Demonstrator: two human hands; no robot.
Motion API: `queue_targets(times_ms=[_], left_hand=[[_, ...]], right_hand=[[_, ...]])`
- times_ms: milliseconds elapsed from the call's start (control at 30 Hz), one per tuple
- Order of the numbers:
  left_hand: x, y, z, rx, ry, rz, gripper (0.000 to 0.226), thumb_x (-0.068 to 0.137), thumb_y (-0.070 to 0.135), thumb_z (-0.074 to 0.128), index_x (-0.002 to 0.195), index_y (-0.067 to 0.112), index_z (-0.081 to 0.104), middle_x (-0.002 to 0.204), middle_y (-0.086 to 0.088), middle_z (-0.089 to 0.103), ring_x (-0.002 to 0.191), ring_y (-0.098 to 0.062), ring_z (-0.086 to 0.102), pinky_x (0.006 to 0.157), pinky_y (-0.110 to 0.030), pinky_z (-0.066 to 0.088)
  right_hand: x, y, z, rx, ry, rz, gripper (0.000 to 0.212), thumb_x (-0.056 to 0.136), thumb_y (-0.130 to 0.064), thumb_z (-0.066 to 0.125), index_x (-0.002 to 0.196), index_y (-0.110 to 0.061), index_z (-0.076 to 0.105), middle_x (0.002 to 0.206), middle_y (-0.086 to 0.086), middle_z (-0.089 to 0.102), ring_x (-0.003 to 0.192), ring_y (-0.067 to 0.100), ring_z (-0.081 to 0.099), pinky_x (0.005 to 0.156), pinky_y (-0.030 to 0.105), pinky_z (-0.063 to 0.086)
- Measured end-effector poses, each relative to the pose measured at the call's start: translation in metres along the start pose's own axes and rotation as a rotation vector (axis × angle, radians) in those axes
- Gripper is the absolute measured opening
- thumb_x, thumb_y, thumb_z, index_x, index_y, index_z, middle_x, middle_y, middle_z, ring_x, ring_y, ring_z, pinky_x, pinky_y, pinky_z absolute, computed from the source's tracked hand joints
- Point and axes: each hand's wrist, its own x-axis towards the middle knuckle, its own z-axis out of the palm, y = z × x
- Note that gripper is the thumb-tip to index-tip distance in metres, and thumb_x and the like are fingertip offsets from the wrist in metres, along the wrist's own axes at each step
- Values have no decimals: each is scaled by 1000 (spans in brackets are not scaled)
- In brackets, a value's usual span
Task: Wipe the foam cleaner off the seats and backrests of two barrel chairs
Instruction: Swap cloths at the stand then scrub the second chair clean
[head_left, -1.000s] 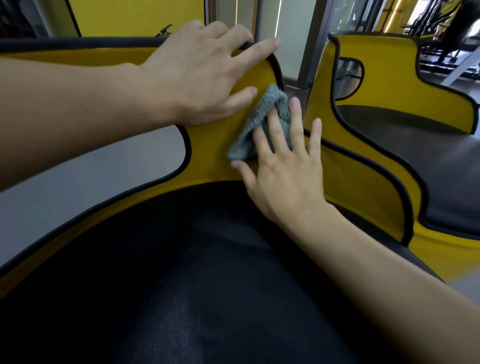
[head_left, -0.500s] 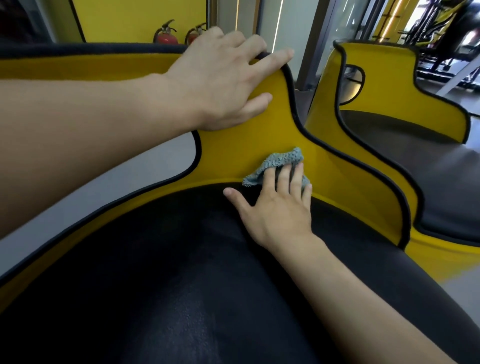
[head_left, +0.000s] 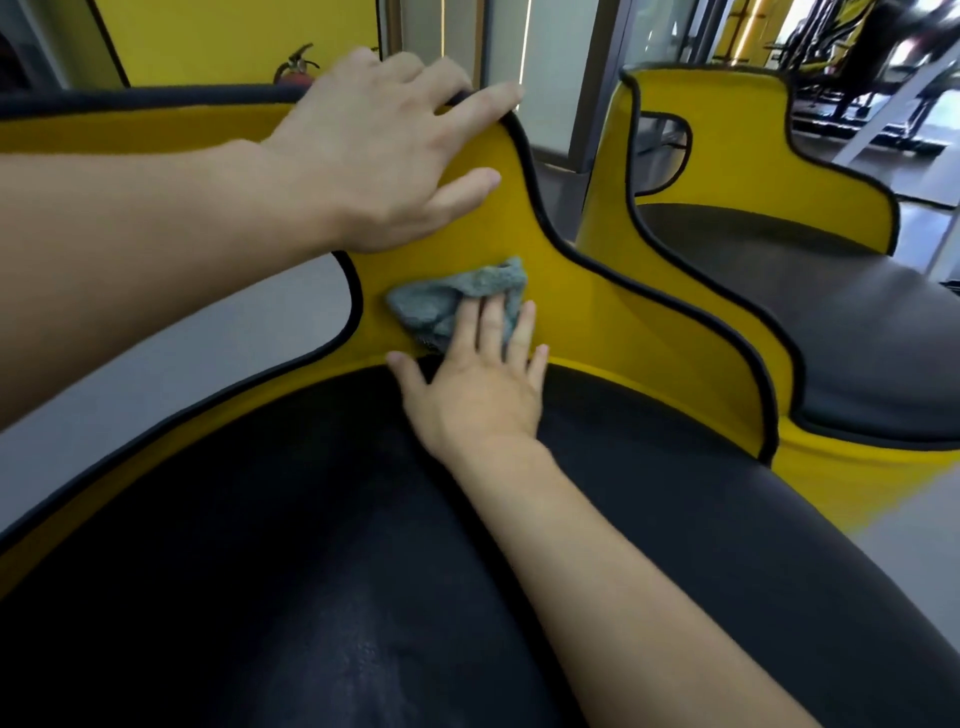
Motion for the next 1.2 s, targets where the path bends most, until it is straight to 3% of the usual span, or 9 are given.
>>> queue_targets(times_ms=[167,267,367,467,733,867,1000,1100,1200], left_hand=[[1,3,-1,10,-14,-17,74,99,63,12,160,21,20,141,-22,49,118,-44,52,88,-51,41],[2,3,0,7,-16,-31,73,100,62,12,159,21,21,140,-22,50,118,-44,52,87,-51,41],[0,1,2,-6,-8,-14,72,101,62,13,160,21,20,141,-22,49,118,-45,52,87,-51,40],[-1,0,2,-9,-4,-7,73,101,63,12,160,20,19,141,-23,49,116,-45,52,87,-51,40],[-1,0,0,-15,-19,-17,74,99,64,11,160,21,20,142,-22,49,120,-45,51,90,-52,41],[1,2,2,-7,-12,-28,74,100,63,11,159,20,20,140,-23,50,118,-45,52,89,-52,41],[0,2,3,-29,-4,-21,74,100,63,11,159,20,20,139,-23,50,117,-45,52,88,-51,40],[0,0,3,-39,-4,-4,73,101,62,13,160,20,20,139,-23,50,118,-45,52,89,-52,40],[-2,-1,4,-20,-15,5,73,101,62,14,160,19,18,139,-25,48,118,-46,51,90,-54,42]], right_hand=[[-2,29,-17,-1,114,135,90,99,-64,36,159,-16,-10,166,6,-21,150,32,-27,122,57,-7],[1,-11,-8,145,40,187,93,97,-64,40,159,-8,-4,166,18,-16,150,36,-25,122,54,-8],[-3,-52,9,146,-80,88,100,95,-71,37,158,-4,-1,166,21,-11,150,37,-22,121,54,-10],[-5,-46,12,127,-125,8,102,94,-75,33,159,-6,-5,166,17,-14,150,33,-25,122,51,-12],[-2,29,-13,-15,-34,93,94,97,-70,34,158,-19,-17,165,1,-26,148,34,-30,122,54,-8],[-1,15,-15,-38,28,98,94,98,-66,37,159,-10,-8,165,17,-17,150,37,-25,123,52,-7],[-3,-40,-3,48,-48,14,103,94,-75,33,158,-2,0,164,27,-6,151,42,-15,123,51,-7],[-13,-58,10,40,-122,-108,106,91,-80,30,159,-5,0,165,22,-9,151,36,-20,123,49,-8],[-10,-29,9,-39,-119,-108,102,92,-80,28,159,-13,-9,166,11,-18,149,34,-28,122,51,-11]])
